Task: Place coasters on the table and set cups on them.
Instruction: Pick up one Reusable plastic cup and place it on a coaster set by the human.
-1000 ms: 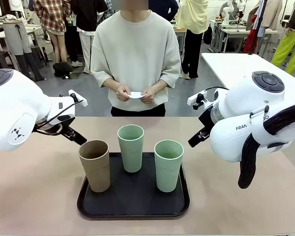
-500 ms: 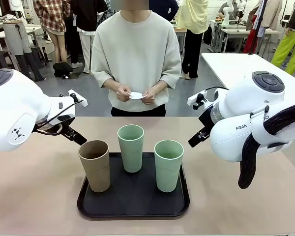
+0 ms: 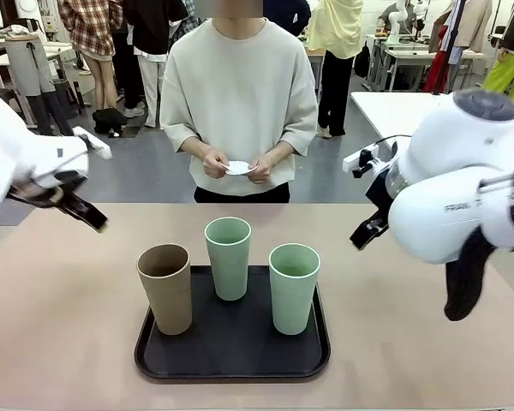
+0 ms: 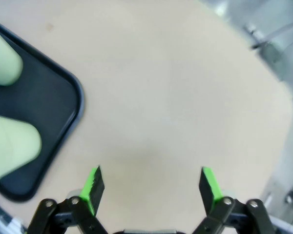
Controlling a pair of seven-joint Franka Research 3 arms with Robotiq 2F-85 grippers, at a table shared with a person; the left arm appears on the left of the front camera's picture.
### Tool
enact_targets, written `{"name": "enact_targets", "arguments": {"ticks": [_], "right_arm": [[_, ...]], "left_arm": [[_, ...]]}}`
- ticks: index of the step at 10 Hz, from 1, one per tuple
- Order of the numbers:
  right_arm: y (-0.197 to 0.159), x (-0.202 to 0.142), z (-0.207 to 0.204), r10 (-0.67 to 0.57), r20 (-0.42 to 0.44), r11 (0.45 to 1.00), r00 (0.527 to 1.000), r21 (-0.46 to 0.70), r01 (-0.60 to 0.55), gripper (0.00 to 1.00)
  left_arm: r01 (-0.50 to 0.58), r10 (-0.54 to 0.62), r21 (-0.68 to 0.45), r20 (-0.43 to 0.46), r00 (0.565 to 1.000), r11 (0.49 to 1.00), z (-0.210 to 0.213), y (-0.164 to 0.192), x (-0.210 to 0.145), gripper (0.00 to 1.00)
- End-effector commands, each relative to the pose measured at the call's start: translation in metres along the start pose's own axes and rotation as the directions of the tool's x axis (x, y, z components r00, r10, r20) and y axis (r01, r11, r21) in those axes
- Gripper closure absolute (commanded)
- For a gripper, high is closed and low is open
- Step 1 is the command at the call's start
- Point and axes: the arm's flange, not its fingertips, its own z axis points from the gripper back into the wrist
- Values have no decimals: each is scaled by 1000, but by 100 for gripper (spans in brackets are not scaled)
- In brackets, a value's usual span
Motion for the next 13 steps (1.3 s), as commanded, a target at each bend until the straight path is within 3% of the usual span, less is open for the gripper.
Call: {"name": "enact_targets", "arguments": {"ticks": [1, 3, 4, 5, 6, 7, 8, 9, 10, 11, 12, 13], "right_arm": [[14, -19, 67, 9, -101, 1000, 995, 12, -7, 0], [44, -59, 97, 19, -231, 1000, 973, 27, -13, 0], [59, -76, 106, 6, -267, 1000, 964, 14, -2, 0], [64, -92, 103, -6, -328, 1000, 945, -28, -3, 0], [37, -52, 101, 26, -236, 1000, 971, 3, -27, 0], [37, -52, 101, 26, -236, 1000, 971, 3, -27, 0], [50, -67, 116, 19, -291, 1000, 957, -15, -24, 0], [27, -61, 88, -32, -184, 952, 982, 293, 86, 0], [-8, -66, 76, -175, -126, 833, 977, 510, 215, 0], [-42, -84, 71, -361, -101, 702, 927, 625, 342, 0], [-67, -109, 66, -489, -110, 571, 865, 710, 413, 0], [-91, -129, 57, -565, -123, 473, 816, 762, 442, 0]], "left_arm": [[31, -48, -171, -93, 995, 985, 71, -22, -25, 0], [15, -83, -394, -157, 984, 919, 100, -47, -51, 0], [8, -92, -385, -201, 975, 923, 106, -55, -63, 0], [-54, -25, -284, -267, 963, 957, 106, -69, -74, 0], [54, -113, -385, -133, 985, 921, 104, -54, -41, 0], [54, -113, -385, -133, 985, 921, 104, -54, -41, 0], [54, -113, -385, -133, 985, 921, 104, -54, -41, 0], [33, -107, -375, -178, 978, 926, 113, -60, -49, 0], [-82, 19, -528, -123, 992, 845, 91, -38, -47, 0], [-169, 175, -662, -58, 983, 730, 86, -10, -56, 0], [-242, 331, -764, -40, 943, 598, 82, 17, -70, 0], [-269, 423, -829, -44, 905, 490, 75, 37, -84, 0]]}}
